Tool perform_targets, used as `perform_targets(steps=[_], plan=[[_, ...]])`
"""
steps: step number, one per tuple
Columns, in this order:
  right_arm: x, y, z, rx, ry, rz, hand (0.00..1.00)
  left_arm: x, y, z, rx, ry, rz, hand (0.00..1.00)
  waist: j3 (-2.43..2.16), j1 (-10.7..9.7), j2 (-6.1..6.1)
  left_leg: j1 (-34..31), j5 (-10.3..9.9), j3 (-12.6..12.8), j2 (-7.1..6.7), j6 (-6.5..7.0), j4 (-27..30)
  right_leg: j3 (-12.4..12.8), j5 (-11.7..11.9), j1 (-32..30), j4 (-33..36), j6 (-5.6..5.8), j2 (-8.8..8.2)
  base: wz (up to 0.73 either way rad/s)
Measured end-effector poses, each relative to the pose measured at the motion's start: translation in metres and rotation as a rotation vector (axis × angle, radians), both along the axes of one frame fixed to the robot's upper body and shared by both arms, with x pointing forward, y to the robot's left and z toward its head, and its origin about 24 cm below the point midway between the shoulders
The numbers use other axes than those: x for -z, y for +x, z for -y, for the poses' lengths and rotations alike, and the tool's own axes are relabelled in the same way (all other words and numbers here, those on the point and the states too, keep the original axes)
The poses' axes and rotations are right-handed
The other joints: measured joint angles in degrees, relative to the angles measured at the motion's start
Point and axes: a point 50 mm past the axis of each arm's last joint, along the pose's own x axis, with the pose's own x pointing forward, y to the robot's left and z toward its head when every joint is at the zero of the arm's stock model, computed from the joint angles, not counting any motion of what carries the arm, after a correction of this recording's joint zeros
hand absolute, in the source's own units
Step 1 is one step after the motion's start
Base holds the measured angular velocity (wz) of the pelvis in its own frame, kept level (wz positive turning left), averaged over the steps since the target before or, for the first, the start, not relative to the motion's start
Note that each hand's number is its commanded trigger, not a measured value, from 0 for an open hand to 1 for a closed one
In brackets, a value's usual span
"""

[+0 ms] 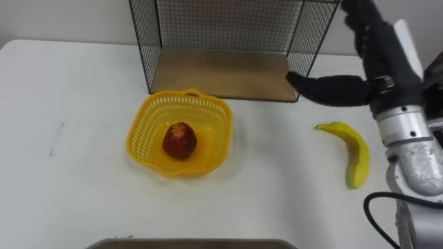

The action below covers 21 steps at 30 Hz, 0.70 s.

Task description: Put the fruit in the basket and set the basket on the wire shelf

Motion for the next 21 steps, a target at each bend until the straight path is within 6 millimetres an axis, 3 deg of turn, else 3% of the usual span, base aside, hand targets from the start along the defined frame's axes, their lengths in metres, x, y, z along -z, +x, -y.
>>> perform_targets(steps=[5, 9, 14, 21], plan=[[0.023, 0.002, 0.018, 0.144, 0.026, -0.070, 0.00, 0.000, 0.003, -0.002, -0.010, 0.021, 0.011, 0.00, 0.01, -0.78, -0.14, 0.63, -0.01, 0.19, -0.01, -0.01, 0.02, 0.18, 0.00, 0.48, 0.01, 0.00, 0.03, 0.00], [0.053, 0.002, 0.037, 0.268, 0.057, -0.191, 0.00, -0.001, -0.001, -0.003, -0.026, 0.028, -0.006, 0.00, -0.04, -0.96, -0.33, 0.51, -0.01, 0.16, -0.01, -0.01, 0.11, 0.11, 0.00, 0.33, 0.06, 0.00, -0.02, 0.00], [0.064, 0.001, 0.044, 0.313, 0.077, -0.233, 0.00, -0.001, -0.003, -0.004, -0.038, 0.027, -0.016, 0.00, -0.05, -1.44, -0.43, 0.58, 0.00, 0.13, -0.02, -0.02, 0.10, 0.08, 0.00, 0.39, 0.13, 0.00, -0.04, 0.00], [0.083, 0.001, 0.049, 0.304, 0.092, -0.331, 0.00, -0.003, 0.006, -0.007, -0.043, 0.016, 0.016, 0.00, 0.09, -1.33, -1.45, 0.87, 0.02, 0.13, -0.07, 0.00, 0.10, -0.07, -0.01, 0.63, 0.12, 0.00, -0.14, 0.00]])
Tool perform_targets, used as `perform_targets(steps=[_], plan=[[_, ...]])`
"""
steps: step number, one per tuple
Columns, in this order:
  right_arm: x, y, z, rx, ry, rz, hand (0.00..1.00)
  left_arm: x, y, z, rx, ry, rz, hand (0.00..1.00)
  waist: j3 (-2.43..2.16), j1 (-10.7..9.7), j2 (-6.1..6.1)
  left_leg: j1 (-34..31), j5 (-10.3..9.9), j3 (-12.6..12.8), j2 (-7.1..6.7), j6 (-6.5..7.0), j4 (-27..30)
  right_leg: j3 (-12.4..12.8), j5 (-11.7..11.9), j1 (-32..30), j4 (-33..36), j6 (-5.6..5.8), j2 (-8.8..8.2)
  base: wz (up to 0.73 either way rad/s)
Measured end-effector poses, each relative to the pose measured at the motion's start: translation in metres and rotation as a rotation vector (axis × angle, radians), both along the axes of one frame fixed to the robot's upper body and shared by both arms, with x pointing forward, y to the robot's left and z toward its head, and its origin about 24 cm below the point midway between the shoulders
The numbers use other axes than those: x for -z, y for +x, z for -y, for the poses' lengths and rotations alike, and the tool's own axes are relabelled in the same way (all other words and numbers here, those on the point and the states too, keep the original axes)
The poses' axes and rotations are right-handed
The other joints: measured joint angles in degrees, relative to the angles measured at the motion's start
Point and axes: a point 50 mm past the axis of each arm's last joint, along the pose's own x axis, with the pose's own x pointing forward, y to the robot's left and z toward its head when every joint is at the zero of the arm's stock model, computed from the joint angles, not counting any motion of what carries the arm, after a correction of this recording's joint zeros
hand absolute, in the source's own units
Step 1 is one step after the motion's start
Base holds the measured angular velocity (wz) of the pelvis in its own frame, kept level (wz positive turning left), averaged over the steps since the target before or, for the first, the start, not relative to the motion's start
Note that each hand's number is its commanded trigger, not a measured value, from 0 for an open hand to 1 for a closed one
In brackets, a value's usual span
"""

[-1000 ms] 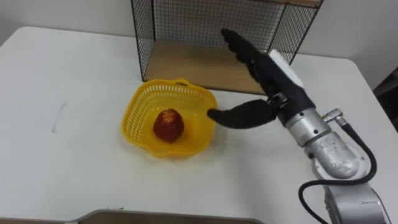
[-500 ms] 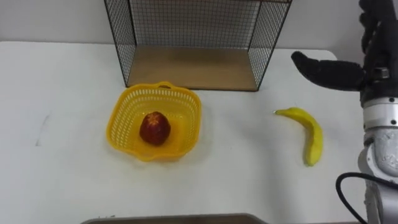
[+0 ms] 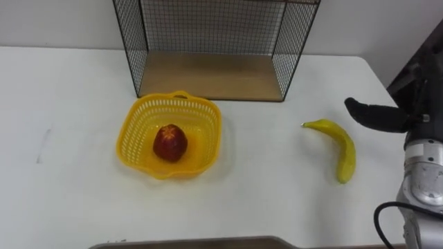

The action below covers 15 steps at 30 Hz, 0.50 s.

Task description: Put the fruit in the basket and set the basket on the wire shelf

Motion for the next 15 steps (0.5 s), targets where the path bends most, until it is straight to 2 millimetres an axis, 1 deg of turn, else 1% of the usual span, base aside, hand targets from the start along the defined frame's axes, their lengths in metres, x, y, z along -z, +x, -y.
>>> perform_targets(steps=[3, 6, 8, 10, 11, 14, 15], plan=[[0.010, 0.000, 0.002, -0.014, 0.005, -0.055, 0.00, -0.001, 0.002, -0.001, 0.001, 0.000, 0.002, 0.00, 0.08, 0.10, -0.39, 0.02, 0.00, 0.00, 0.00, 0.00, -0.03, -0.07, 0.00, 0.01, 0.00, 0.00, 0.00, 0.00], [0.016, 0.004, 0.005, -0.020, 0.014, -0.098, 0.00, -0.001, 0.002, -0.003, 0.003, -0.006, -0.001, 0.00, 0.21, 0.34, -0.56, -0.10, -0.01, -0.09, 0.00, -0.01, -0.09, 0.04, 0.00, -0.15, -0.04, 0.00, 0.04, 0.00], [0.020, 0.005, 0.008, -0.017, 0.020, -0.124, 0.00, -0.002, 0.001, -0.005, 0.004, -0.001, -0.005, 0.00, 0.20, 0.50, -0.59, -0.23, -0.01, -0.12, 0.01, -0.01, -0.05, 0.03, 0.00, -0.18, -0.09, 0.00, 0.05, 0.00], [0.026, 0.004, 0.010, -0.027, 0.018, -0.163, 0.00, -0.003, 0.002, -0.008, 0.003, 0.007, -0.010, 0.00, 0.19, 1.36, -0.59, -0.25, -0.01, -0.07, 0.01, -0.01, -0.01, 0.04, 0.00, -0.24, -0.12, 0.00, 0.05, 0.00], [0.028, 0.003, 0.011, -0.033, 0.018, -0.176, 0.00, -0.003, 0.002, -0.008, 0.003, 0.009, -0.011, 0.00, 0.17, 1.43, -0.58, -0.25, -0.01, -0.11, 0.01, -0.01, 0.02, -0.01, 0.00, -0.23, -0.13, 0.00, 0.05, 0.04], [0.044, 0.002, 0.012, -0.065, 0.037, -0.262, 0.00, -0.003, 0.001, -0.010, 0.011, 0.008, -0.027, 0.00, 0.12, 1.75, -0.52, -0.14, -0.01, -0.30, 0.02, -0.01, 0.12, -0.32, 0.00, -0.07, -0.20, 0.00, 0.03, 0.05], [0.052, 0.001, 0.013, -0.077, 0.050, -0.311, 0.00, -0.003, 0.000, -0.010, 0.019, 0.003, -0.037, 0.00, 0.09, 1.71, -0.53, -0.36, -0.01, -0.49, 0.01, -0.01, 0.18, -0.64, 0.00, -0.08, -0.19, 0.00, -0.03, 0.09]])
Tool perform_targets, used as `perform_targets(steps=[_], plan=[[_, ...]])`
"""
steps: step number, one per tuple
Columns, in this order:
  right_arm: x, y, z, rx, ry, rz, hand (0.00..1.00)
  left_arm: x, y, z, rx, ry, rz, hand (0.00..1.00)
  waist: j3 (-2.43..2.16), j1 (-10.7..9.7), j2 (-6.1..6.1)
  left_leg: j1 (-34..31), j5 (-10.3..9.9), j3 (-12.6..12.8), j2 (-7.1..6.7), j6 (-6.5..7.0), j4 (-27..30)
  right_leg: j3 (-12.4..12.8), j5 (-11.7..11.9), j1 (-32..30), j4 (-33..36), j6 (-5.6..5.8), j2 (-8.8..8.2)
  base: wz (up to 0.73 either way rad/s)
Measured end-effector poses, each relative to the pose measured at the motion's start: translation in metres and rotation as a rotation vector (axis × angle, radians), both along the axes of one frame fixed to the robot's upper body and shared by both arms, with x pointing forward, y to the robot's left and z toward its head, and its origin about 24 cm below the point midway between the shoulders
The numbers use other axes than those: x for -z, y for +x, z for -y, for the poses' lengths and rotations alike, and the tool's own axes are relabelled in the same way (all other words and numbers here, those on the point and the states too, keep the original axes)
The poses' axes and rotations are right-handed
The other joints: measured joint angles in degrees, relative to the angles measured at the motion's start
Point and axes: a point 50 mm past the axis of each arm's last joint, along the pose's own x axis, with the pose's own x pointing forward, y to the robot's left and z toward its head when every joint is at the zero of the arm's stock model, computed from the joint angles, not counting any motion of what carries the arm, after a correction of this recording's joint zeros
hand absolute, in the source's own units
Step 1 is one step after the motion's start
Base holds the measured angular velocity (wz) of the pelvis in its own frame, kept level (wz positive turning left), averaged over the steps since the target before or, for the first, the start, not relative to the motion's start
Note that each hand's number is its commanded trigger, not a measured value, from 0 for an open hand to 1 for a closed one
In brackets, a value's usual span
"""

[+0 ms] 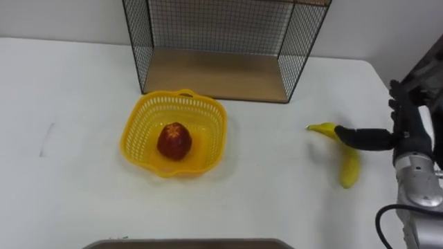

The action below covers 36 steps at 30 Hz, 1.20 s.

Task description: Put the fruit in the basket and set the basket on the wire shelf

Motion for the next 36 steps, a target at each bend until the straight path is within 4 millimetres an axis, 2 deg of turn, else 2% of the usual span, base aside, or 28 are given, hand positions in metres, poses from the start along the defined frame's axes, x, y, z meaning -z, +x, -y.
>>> perform_targets(steps=[4, 9, 12, 14, 15, 16, 17, 28, 36], plan=[[0.021, -0.005, 0.001, -0.050, 0.028, -0.141, 0.00, 0.000, -0.003, 0.000, -0.006, -0.010, -0.022, 0.00, -0.15, 0.00, 0.26, -0.13, 0.00, -0.17, 0.00, 0.00, 0.29, -0.22, 0.00, 0.02, 0.05, 0.00, -0.04, 0.03], [0.029, -0.004, 0.004, -0.110, -0.004, -0.217, 0.00, -0.001, -0.004, -0.002, -0.008, -0.004, -0.027, 0.00, -0.47, -0.07, 0.37, -0.04, -0.02, -0.61, 0.00, -0.01, 0.63, -0.48, 0.00, 0.74, -0.02, 0.00, -0.04, 0.03], [0.036, -0.007, 0.005, -0.130, -0.029, -0.264, 0.00, -0.001, -0.004, -0.003, -0.008, -0.001, -0.030, 0.00, -0.71, -0.37, -0.01, -0.03, -0.10, -1.89, -0.06, -0.09, 1.18, -1.74, 0.07, 1.71, -0.89, -0.12, -0.04, 0.20], [0.040, -0.010, 0.007, -0.131, -0.039, -0.285, 0.00, -0.001, -0.002, -0.003, -0.007, -0.001, -0.028, 0.00, -0.71, -0.46, 0.00, -0.06, -0.32, -2.61, -0.02, -0.19, 1.74, -2.32, 0.07, 2.22, -0.91, -0.12, 0.01, 0.18], [0.041, -0.011, 0.009, -0.131, -0.045, -0.293, 0.44, -0.001, -0.001, -0.003, -0.006, 0.000, -0.026, 0.00, -0.70, -0.43, 0.01, -0.05, -0.41, -2.91, 0.01, -0.22, 1.74, -2.67, 0.07, 2.58, -0.98, -0.12, 0.03, 0.12], [0.042, -0.012, 0.009, -0.132, -0.049, -0.299, 0.75, -0.001, 0.001, -0.003, -0.005, 0.001, -0.023, 0.00, -0.70, -0.42, 0.01, -0.01, -0.42, -3.04, 0.01, -0.23, 1.77, -2.78, 0.07, 2.74, -1.05, -0.12, 0.03, 0.13], [0.046, -0.014, 0.010, -0.128, -0.048, -0.311, 1.00, -0.001, 0.001, -0.003, -0.005, 0.001, -0.022, 0.00, -0.70, -0.41, 0.01, 0.18, -0.42, -3.28, 0.01, -0.24, 1.87, -3.02, 0.09, 3.11, -1.25, -0.15, 0.03, 0.11], [0.046, -0.018, 0.023, -0.073, -0.081, -0.326, 1.00, -0.004, 0.004, -0.011, 0.000, 0.023, -0.014, 0.00, -0.76, 0.30, -0.39, 0.81, -0.43, -3.79, -0.02, -0.28, 2.38, -3.33, 0.16, 4.52, -2.76, -0.22, 0.24, 0.02], [0.043, -0.020, 0.028, -0.063, -0.188, -0.343, 1.00, -0.005, 0.013, -0.013, 0.007, 0.066, 0.017, 0.00, -0.78, 0.47, -0.35, 0.92, -0.71, -4.30, 0.06, -0.45, 2.40, -3.56, 0.16, 5.06, -2.81, -0.21, 0.42, 0.02]])
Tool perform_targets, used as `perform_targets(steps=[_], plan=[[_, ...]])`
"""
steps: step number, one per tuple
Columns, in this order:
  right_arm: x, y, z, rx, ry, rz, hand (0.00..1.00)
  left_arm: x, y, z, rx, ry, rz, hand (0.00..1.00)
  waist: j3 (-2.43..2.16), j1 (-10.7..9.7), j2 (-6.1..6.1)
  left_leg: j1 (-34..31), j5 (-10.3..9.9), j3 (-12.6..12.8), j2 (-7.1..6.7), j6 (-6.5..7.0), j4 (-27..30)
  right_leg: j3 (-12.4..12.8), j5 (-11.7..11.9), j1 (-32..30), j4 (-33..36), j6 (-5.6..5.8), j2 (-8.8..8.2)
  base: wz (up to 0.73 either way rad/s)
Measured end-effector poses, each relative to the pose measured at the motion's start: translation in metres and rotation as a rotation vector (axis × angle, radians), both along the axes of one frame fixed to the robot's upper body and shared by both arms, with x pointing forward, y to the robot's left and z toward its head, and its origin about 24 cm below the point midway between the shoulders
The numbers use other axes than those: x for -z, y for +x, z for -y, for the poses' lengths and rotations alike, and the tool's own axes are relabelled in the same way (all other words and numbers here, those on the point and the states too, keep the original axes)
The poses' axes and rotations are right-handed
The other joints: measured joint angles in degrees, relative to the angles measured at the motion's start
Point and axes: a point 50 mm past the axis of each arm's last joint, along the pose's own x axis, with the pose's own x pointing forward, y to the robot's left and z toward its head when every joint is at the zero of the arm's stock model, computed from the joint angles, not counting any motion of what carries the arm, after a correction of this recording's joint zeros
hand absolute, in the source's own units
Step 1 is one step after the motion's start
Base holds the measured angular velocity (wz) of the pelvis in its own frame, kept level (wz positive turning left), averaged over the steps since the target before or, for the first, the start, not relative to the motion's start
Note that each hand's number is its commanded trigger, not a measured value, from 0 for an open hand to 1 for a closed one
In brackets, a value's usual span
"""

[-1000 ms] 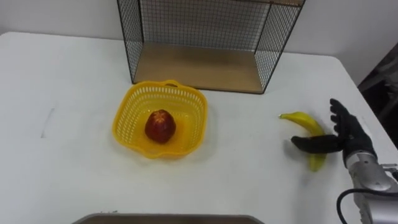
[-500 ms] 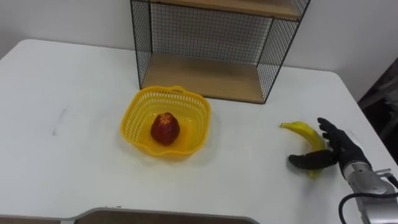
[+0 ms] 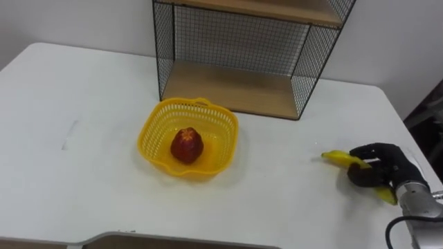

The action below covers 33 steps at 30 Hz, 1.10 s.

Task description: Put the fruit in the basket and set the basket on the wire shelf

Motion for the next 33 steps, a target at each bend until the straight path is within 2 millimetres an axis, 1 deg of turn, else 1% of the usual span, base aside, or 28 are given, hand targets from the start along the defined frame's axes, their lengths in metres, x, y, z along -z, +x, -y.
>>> perform_targets(steps=[3, 7, 11, 17, 19, 21, 23, 24, 25, 27, 28, 30, 31, 33], plan=[[-0.001, -0.001, 0.003, 0.018, -0.017, -0.004, 1.00, 0.000, 0.002, 0.000, 0.001, 0.005, 0.007, 0.00, -0.05, 0.38, 0.34, 0.02, 0.00, 0.01, 0.04, 0.00, 0.02, 0.16, 0.01, 0.02, 0.13, -0.02, 0.03, 0.00], [0.000, -0.001, 0.002, 0.008, -0.036, -0.011, 1.00, 0.000, 0.002, 0.001, 0.003, 0.012, 0.006, 0.00, -0.03, 0.68, 0.67, 0.02, 0.00, 0.02, 0.06, -0.01, -0.33, 0.14, 0.02, -0.02, 0.15, -0.03, 0.06, 0.00], [-0.001, 0.000, 0.000, 0.008, -0.035, -0.006, 1.00, 0.001, 0.001, 0.002, 0.006, 0.010, 0.002, 0.00, -0.03, 0.69, 0.68, -0.04, 0.00, 0.21, 0.07, -0.01, -0.55, 0.23, 0.04, -0.38, 0.33, -0.06, 0.06, -0.03], [-0.011, 0.009, -0.010, -0.044, -0.052, 0.014, 1.00, 0.001, 0.001, 0.002, 0.008, 0.006, 0.001, 0.00, 0.05, 0.81, 0.90, -0.29, 0.02, 2.02, 0.28, -0.01, -1.05, 1.87, 0.07, -2.16, 1.22, -0.11, 0.12, -0.16], [-0.013, 0.009, -0.013, -0.057, -0.053, 0.023, 1.00, 0.001, 0.003, 0.002, 0.008, 0.004, 0.002, 0.00, 0.05, 0.70, 0.91, -0.21, 0.03, 2.39, 0.28, -0.01, -1.36, 2.24, 0.08, -2.21, 1.25, -0.11, 0.12, -0.13], [-0.021, 0.012, -0.023, -0.115, -0.067, 0.042, 1.00, 0.001, 0.004, 0.003, 0.009, 0.001, 0.006, 0.00, 0.13, 0.70, 1.04, -0.32, 0.04, 3.21, 0.35, 0.00, -1.75, 3.13, 0.08, -2.79, 1.45, -0.11, 0.22, -0.20], [-0.030, 0.018, -0.035, -0.179, -0.059, 0.069, 1.00, 0.001, 0.007, 0.004, 0.009, -0.002, 0.014, 0.00, 0.38, 0.68, 1.09, -0.73, 0.04, 3.89, 0.45, 0.00, -1.81, 3.74, 0.08, -3.88, 2.11, -0.11, 0.26, -0.19], [-0.039, 0.023, -0.043, -0.220, -0.056, 0.106, 1.00, 0.002, 0.008, 0.006, 0.010, -0.006, 0.017, 0.00, 0.58, 0.70, 1.41, -0.98, 0.06, 4.31, 0.45, 0.02, -1.72, 4.27, 0.08, -4.31, 2.08, -0.11, 0.27, -0.14], [-0.044, 0.025, -0.047, -0.236, -0.055, 0.129, 1.00, 0.002, 0.008, 0.007, 0.010, -0.008, 0.019, 0.00, 0.70, 0.60, 1.57, -0.96, 0.08, 4.42, 0.42, 0.06, -1.70, 4.39, 0.08, -4.38, 2.08, -0.11, 0.26, -0.14], [-0.067, 0.032, -0.059, -0.290, -0.067, 0.227, 1.00, 0.002, 0.008, 0.008, 0.012, -0.011, 0.024, 0.00, 0.71, 0.66, 1.89, -1.09, 0.14, 4.56, 0.41, 0.08, -1.85, 4.61, 0.08, -4.84, 2.18, -0.10, 0.26, -0.06], [-0.073, 0.033, -0.061, -0.300, -0.068, 0.254, 1.00, 0.002, 0.008, 0.008, 0.012, -0.011, 0.027, 0.00, 0.71, 0.69, 1.95, -0.97, 0.15, 4.58, 0.43, 0.08, -1.87, 4.68, 0.08, -4.90, 2.17, -0.10, 0.29, -0.04], [-0.097, 0.037, -0.071, -0.339, -0.074, 0.362, 1.00, 0.003, 0.006, 0.008, 0.011, -0.012, 0.024, 0.00, 0.73, 0.67, 1.70, -0.89, 0.15, 4.49, 0.48, 0.08, -1.84, 4.82, 0.08, -4.92, 2.06, -0.10, 0.34, -0.02], [-0.105, 0.038, -0.075, -0.351, -0.061, 0.405, 1.00, 0.003, 0.005, 0.008, 0.010, -0.009, 0.024, 0.00, 0.78, 0.70, 1.41, -0.84, 0.15, 4.46, 0.50, 0.08, -1.85, 4.80, 0.08, -4.84, 2.06, -0.10, 0.36, 0.00], [-0.117, 0.038, -0.080, -0.368, -0.036, 0.462, 1.00, 0.003, 0.004, 0.008, 0.010, -0.008, 0.028, 0.00, 0.87, 0.77, 0.90, -0.89, 0.15, 4.50, 0.52, 0.08, -1.87, 4.83, 0.08, -4.85, 2.02, -0.10, 0.36, 0.00]])
